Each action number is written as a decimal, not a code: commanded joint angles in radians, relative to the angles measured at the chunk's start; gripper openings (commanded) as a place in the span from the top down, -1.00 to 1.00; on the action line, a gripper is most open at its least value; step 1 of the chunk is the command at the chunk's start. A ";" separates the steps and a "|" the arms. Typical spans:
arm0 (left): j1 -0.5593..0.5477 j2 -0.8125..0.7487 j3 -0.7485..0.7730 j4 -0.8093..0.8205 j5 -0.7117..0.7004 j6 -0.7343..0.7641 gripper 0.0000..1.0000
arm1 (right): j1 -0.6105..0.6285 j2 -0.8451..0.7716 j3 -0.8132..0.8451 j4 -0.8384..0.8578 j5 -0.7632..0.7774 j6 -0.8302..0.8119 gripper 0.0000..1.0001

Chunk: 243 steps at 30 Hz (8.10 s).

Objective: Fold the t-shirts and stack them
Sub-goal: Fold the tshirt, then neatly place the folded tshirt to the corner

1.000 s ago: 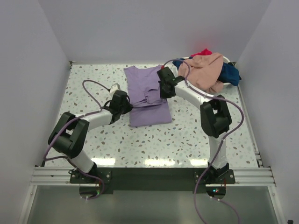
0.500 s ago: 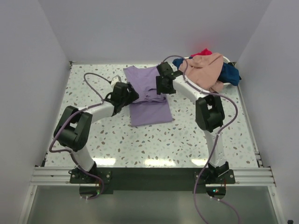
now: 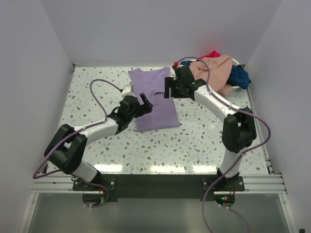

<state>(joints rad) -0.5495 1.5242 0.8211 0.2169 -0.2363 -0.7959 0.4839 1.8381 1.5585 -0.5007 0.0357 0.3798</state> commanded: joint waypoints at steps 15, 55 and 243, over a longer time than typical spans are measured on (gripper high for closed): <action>-0.059 -0.160 -0.212 -0.082 -0.117 0.063 -0.97 | 0.024 -0.143 -0.408 0.085 0.007 0.053 -0.44; -0.075 -0.064 -0.301 -0.047 -0.023 0.057 -0.16 | 0.024 -0.017 -0.494 0.163 -0.023 0.085 0.33; 0.103 0.143 -0.264 0.519 0.563 0.026 -1.00 | -0.050 -0.135 -0.457 0.162 -0.083 -0.039 -0.56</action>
<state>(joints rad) -0.4515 1.6379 0.5724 0.5770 0.2806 -0.7208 0.4347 1.6829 1.1145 -0.3901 -0.0250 0.3252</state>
